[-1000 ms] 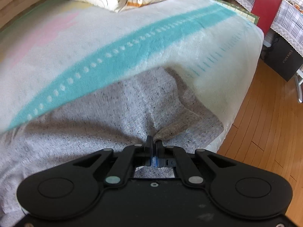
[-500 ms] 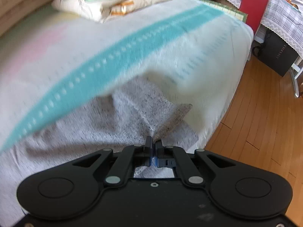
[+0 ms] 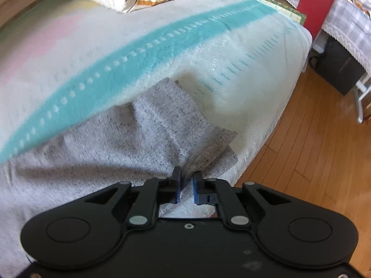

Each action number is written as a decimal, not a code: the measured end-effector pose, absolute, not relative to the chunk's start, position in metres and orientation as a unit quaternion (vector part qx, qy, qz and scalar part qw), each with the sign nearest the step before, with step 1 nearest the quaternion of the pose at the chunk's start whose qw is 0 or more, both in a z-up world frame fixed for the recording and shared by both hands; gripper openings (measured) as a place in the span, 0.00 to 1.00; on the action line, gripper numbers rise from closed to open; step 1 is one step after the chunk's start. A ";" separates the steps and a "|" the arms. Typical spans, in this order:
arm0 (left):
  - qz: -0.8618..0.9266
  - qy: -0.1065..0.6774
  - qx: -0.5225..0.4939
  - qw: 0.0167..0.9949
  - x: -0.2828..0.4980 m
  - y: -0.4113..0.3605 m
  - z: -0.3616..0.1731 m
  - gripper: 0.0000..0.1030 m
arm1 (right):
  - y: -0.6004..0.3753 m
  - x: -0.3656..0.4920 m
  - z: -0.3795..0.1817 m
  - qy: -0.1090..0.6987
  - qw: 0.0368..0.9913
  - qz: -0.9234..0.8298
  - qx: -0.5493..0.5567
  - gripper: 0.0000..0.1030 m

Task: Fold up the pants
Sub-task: 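Open the right gripper to release the fabric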

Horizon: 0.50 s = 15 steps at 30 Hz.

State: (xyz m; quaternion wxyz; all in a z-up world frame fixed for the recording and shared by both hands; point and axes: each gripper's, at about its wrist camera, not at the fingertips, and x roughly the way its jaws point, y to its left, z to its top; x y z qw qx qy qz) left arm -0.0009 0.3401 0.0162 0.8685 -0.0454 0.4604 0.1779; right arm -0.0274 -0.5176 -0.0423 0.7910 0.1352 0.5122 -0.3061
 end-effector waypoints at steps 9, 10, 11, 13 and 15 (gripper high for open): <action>0.010 0.440 -0.076 0.895 0.046 0.236 0.042 0.17 | -0.535 -0.037 -0.010 0.472 0.805 -0.311 0.182 0.10; -0.012 0.443 -0.080 0.893 0.054 0.217 0.037 0.17 | -0.537 -0.038 -0.009 0.472 0.803 -0.315 0.183 0.10; -0.030 0.446 -0.079 0.891 0.060 0.201 0.033 0.17 | -0.540 -0.040 -0.009 0.473 0.800 -0.319 0.185 0.11; -0.080 0.456 -0.067 0.884 0.071 0.163 0.023 0.17 | -0.547 -0.043 -0.011 0.473 0.797 -0.320 0.196 0.11; -0.112 0.461 -0.050 0.879 0.079 0.129 0.013 0.17 | -0.555 -0.049 -0.012 0.463 0.799 -0.322 0.209 0.12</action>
